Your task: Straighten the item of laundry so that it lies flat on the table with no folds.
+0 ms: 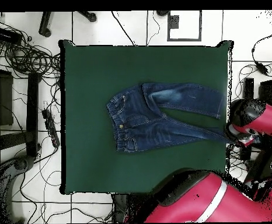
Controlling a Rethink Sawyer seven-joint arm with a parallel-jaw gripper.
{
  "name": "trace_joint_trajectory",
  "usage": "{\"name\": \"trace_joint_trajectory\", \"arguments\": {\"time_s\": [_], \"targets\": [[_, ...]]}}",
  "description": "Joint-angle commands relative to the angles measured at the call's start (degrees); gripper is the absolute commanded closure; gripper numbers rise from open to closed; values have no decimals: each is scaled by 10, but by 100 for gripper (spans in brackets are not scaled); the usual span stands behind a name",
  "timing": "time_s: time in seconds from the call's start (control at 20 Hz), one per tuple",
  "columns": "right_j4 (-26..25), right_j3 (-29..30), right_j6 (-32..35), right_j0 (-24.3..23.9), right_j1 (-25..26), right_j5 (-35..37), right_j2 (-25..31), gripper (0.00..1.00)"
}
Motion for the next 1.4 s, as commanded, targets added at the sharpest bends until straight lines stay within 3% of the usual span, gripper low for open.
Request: {"name": "trace_joint_trajectory", "arguments": {"time_s": [0.05,0.4,0.7,1.4], "targets": [[33,11,152,34,29,-37,32,100],[32,18,118,30,9,-66,48,100],[48,43,102,12,1,-171,88,100],[82,73,88,-8,30,-320,115,100]]}}
